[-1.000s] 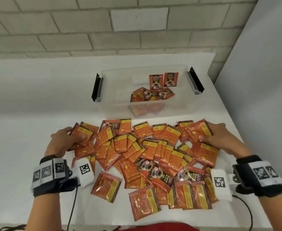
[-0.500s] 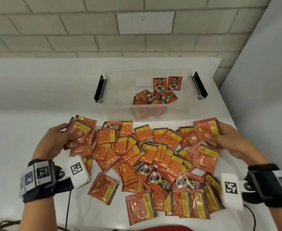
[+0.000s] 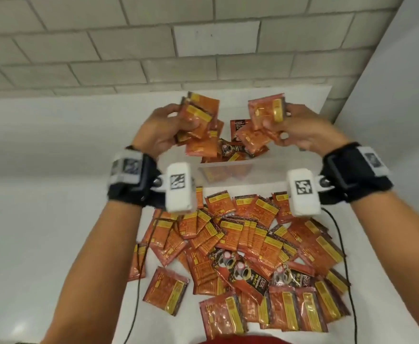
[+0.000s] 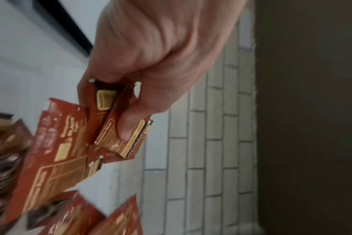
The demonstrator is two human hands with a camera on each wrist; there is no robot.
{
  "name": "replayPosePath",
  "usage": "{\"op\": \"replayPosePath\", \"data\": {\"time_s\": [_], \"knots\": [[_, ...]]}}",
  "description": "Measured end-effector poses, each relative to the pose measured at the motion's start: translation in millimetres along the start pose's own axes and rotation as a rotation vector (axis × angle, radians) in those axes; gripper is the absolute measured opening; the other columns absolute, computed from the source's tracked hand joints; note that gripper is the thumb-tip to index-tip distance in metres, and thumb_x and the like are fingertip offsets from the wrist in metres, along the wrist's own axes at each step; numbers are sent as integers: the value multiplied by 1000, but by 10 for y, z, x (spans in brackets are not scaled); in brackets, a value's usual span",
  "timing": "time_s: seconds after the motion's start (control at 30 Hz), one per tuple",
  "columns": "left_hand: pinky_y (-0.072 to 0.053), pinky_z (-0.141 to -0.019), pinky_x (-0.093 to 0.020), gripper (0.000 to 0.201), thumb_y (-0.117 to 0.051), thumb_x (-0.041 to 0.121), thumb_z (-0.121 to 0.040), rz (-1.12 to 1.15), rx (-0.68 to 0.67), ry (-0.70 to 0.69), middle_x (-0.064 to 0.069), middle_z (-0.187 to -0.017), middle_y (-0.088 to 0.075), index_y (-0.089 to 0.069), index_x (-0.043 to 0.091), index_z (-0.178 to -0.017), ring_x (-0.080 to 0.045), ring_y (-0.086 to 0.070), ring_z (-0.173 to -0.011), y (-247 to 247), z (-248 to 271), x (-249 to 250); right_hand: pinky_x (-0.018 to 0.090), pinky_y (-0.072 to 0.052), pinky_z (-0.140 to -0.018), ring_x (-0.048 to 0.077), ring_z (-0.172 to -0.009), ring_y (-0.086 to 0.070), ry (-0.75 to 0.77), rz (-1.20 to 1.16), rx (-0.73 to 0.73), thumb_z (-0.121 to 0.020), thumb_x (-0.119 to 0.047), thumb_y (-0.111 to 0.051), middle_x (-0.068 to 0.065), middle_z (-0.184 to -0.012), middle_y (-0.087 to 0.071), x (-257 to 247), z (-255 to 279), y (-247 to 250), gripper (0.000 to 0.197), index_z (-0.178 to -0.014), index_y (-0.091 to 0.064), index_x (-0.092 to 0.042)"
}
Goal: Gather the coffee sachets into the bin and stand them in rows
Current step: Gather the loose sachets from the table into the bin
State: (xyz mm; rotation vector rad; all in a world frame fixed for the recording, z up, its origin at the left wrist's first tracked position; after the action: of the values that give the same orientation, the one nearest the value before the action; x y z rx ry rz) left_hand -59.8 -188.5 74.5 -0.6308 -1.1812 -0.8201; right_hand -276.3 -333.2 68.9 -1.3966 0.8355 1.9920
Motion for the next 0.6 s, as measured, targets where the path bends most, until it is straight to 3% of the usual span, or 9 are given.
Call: {"op": "replayPosePath", "data": {"time_s": [0.1, 0.2, 0.27, 0.33, 0.37, 0.43, 0.5, 0.53, 0.6], "knots": [[-58, -71, -36, 37, -68, -10, -79, -146, -43, 98, -16, -101, -71, -59, -3, -115, -25, -69, -86, -253, -421, -120, 26, -47, -67, 16, -87, -58, -65, 26, -8, -90, 0, -61, 6, -95, -63, 76, -265, -202, 18, -103, -58, -11], [-58, -75, -34, 38, -63, -6, -84, -297, -74, 167, -14, -110, -67, -58, -6, -122, -24, -66, -92, -376, -643, -279, 25, -49, -61, 20, -82, -59, -112, 45, -39, -85, 11, -59, 15, -94, -60, 212, -455, -316, 20, -96, -60, -6], [-56, -66, -25, 41, -50, -5, -93, -334, -100, 195, -8, -89, -66, -48, -6, -133, -17, -64, -76, -437, -677, -353, 23, -54, -58, 19, -77, -62, -141, 42, -70, -82, 17, -59, 14, -87, -63, 267, -488, -366, 21, -87, -62, -2], [-56, -59, -23, 44, -48, -7, -93, -334, -98, 197, -2, -67, -69, -43, -7, -137, -10, -63, -57, -479, -688, -378, 24, -58, -59, 24, -80, -65, -142, 67, -78, -79, 22, -58, 16, -88, -64, 298, -528, -394, 28, -100, -61, 4], [-57, -63, -24, 50, -50, -9, -91, -336, -91, 197, -3, -69, -72, -39, -6, -140, -9, -64, -55, -486, -683, -368, 29, -60, -62, 30, -84, -67, -136, 98, -84, -76, 24, -58, 21, -93, -63, 308, -540, -401, 42, -113, -56, 4], [-59, -78, -35, 75, -59, -15, -83, -351, -110, 209, -14, -84, -74, -22, -2, -148, -20, -70, -68, -464, -718, -373, 48, -59, -75, 46, -96, -65, -148, 155, -124, -70, 24, -61, 30, -109, -61, 370, -610, -406, 73, -135, -39, 1], [-53, -90, -49, 103, -69, -19, -70, -383, -145, 243, -28, -109, -65, -11, 3, -151, -35, -69, -89, -440, -738, -386, 60, -52, -84, 52, -110, -56, -145, 200, -144, -68, 24, -64, 29, -122, -56, 396, -645, -416, 90, -145, -26, -4], [-52, -92, -51, 102, -72, -18, -68, -429, -156, 234, -28, -119, -60, -16, 3, -150, -36, -67, -94, -436, -744, -395, 59, -52, -87, 51, -115, -53, -132, 214, -132, -69, 23, -65, 25, -129, -52, 378, -632, -430, 91, -146, -25, -5], [-51, -95, -48, 82, -77, -8, -71, -560, -144, 221, -21, -123, -60, -34, 2, -141, -33, -63, -101, -419, -706, -395, 44, -53, -87, 37, -124, -48, -95, 284, -112, -74, 18, -68, 16, -145, -37, 352, -607, -434, 88, -148, -28, -9]]}}
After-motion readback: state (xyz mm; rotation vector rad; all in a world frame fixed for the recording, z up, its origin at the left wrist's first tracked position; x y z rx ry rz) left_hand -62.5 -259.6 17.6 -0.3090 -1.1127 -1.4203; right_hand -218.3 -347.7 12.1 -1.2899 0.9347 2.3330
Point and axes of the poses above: each hand's wrist, its own z-axis away from the middle knuckle, its own y-axis out of the back of the hand, x = y × z, the point moved 2 cm from there along -z, towards the middle knuckle
